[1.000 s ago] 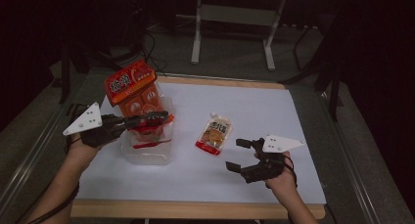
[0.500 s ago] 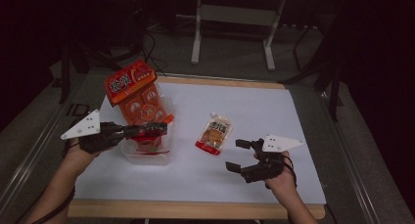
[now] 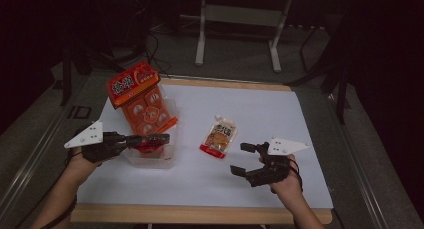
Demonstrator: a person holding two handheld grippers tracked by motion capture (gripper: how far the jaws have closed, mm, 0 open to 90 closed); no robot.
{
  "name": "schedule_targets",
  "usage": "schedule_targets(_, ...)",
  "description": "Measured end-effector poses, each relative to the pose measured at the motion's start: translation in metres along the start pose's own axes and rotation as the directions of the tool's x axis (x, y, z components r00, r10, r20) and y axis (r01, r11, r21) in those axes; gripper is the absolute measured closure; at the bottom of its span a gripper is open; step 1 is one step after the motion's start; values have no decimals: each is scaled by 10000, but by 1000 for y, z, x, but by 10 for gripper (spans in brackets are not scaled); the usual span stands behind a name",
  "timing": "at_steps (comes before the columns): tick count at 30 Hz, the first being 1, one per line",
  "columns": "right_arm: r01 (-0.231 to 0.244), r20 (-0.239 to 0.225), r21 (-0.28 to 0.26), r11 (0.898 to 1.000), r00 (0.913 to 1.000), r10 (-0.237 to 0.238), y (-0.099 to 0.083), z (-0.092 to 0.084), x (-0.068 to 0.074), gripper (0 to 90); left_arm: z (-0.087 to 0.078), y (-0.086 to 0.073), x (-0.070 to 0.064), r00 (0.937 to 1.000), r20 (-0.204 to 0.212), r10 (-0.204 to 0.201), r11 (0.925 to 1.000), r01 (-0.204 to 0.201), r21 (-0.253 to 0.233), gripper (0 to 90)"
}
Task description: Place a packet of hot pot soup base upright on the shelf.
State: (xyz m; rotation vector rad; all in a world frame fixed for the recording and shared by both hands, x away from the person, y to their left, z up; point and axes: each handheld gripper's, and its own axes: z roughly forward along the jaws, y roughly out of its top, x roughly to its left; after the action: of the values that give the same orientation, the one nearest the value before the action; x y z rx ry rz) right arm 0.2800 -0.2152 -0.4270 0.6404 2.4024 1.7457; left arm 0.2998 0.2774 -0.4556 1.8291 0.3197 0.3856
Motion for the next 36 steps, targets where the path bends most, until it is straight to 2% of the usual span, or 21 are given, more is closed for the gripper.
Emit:
schedule_targets(8,-50,-18,62,10000,10000,50,-2,2,0,149,6,-13,-3,9998,88,-175,9997,174,142,868)
schedule_targets(11,-45,-19,68,10000,10000,45,-2,3,0,149,7,-17,-4,9997,44,-246,9997,246,6,867)
schedule_targets(15,-77,-19,70,9999,10000,77,-3,2,-1,149,7,-20,-4,9995,-3,-325,9995,325,-38,863)
schedule_targets(19,-108,-45,85,9999,9999,109,-3,2,-1,149,7,-19,-6,9998,-141,-164,9999,165,31,852)
schedule_targets(22,-115,-44,77,9999,9999,115,-2,2,-1,149,7,-18,-6,9993,-231,-297,9995,298,37,832)
schedule_targets(23,-120,-45,71,9999,9999,120,-2,2,-1,149,7,-18,-6,9986,-371,-372,9993,372,15,819)
schedule_targets(27,-127,-33,94,9999,9999,127,-3,2,-1,149,6,-16,-6,9966,-510,-647,9977,635,-252,755)
schedule_targets(29,-151,-43,109,9998,9999,151,-3,2,-1,149,6,-13,-7,9946,-846,-597,9978,571,-332,664)
schedule_targets(31,-144,-40,105,9998,9999,144,-2,3,-1,149,6,-10,-6,9930,-970,-670,9972,634,-401,620)
schedule_targets(34,-129,-42,94,9999,9999,129,-2,3,-1,149,7,-4,-7,9883,-1259,-863,9957,812,-448,495)
schedule_targets(36,-133,-37,97,9999,9999,133,-2,2,-1,149,7,0,-8,9873,-1264,-968,9944,904,-550,448)
